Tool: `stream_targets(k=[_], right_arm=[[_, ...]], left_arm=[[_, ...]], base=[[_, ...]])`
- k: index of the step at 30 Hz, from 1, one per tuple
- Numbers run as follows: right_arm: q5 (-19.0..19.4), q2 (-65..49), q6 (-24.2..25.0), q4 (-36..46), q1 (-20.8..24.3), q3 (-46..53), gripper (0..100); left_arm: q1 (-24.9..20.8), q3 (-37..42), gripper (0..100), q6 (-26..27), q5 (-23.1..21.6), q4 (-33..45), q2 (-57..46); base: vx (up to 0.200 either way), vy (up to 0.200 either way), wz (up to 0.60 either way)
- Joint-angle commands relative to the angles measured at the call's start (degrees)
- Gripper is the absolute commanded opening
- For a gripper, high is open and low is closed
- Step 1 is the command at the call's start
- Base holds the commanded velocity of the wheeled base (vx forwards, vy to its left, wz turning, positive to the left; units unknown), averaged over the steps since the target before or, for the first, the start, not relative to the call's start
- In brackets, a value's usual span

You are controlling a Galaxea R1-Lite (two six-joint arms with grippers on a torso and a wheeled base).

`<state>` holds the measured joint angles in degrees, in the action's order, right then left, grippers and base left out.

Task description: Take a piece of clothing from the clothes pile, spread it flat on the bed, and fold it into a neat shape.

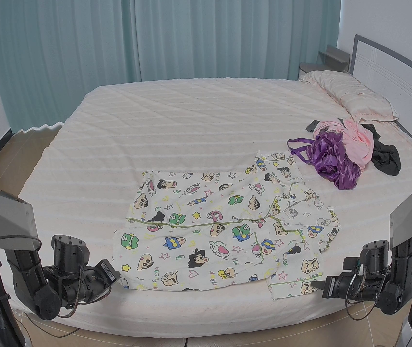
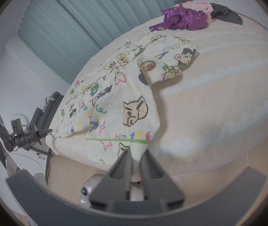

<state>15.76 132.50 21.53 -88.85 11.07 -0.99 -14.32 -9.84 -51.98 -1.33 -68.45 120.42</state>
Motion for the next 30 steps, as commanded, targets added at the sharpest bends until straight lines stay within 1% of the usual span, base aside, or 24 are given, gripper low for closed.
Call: stream_targets(k=[1,3,5,6,9,13,15,16,17,18,20,22,26,30], right_arm=[[-0.38,-1.81,0.27,-0.45,-0.35,0.99,0],[-0.56,-2.51,0.09,0.25,-1.40,0.99,0],[-0.56,-4.27,-0.43,3.15,-2.19,0.99,0],[-0.56,-5.85,-0.79,6.05,-2.37,0.99,0],[-0.47,-10.16,-3.60,13.96,-2.46,0.99,0],[-0.56,-13.41,-7.20,20.20,-2.90,0.99,0],[-0.56,-15.08,-8.17,22.84,-3.16,0.99,0],[-0.56,-16.66,-8.96,25.39,-3.42,0.99,0],[-0.56,-16.75,-9.05,25.65,-3.51,0.99,0],[-0.56,-18.42,-9.84,28.02,-3.51,0.99,0],[-0.65,-19.38,-10.54,29.69,-3.69,0.99,0],[-0.65,-19.65,-11.07,30.66,-4.13,0.99,0],[-0.65,-19.65,-13.09,33.56,-4.39,0.99,0],[-0.73,-19.74,-14.32,35.76,-4.48,0.99,0]], left_arm=[[-0.27,0.35,0,0.04,0.01,-0.02,-0.45],[-0.62,0.61,0,0.04,0.01,-0.02,-0.62],[-1.14,0.87,0,0.04,0.10,-0.02,-0.71],[-1.32,1.22,0,0.04,0.10,-0.02,-0.89],[-1.50,2.10,0,0.30,0.19,-0.10,-2.03],[-2.29,3.77,0,0.56,0.19,-0.19,-3.44],[-2.64,4.83,0,1.18,0.19,-0.19,-4.14],[-2.81,5.79,0,2.50,0.45,-0.19,-4.49],[-2.81,5.88,0,2.67,0.54,-0.19,-4.49],[-2.90,6.85,0,5.31,1.07,-0.19,-4.49],[-3.25,7.99,0,8.04,1.24,-0.10,-4.32],[-3.87,8.78,0,9.09,1.24,-0.10,-3.96],[-5.45,9.75,0,9.27,1.33,-0.10,-3.70],[-5.63,9.75,0,9.27,1.42,0.33,-3.70]], base=[[0.000,0.000,0.00],[0.000,0.000,0.00],[0.000,0.000,0.00],[0.000,0.000,0.00],[0.000,0.000,0.00],[0.000,0.000,0.00],[0.000,0.000,0.00],[0.000,0.000,0.00],[0.000,0.000,0.00],[0.000,0.000,0.00],[0.000,0.000,0.00],[0.000,0.000,0.00],[0.000,0.000,0.00],[0.000,0.000,0.00]])
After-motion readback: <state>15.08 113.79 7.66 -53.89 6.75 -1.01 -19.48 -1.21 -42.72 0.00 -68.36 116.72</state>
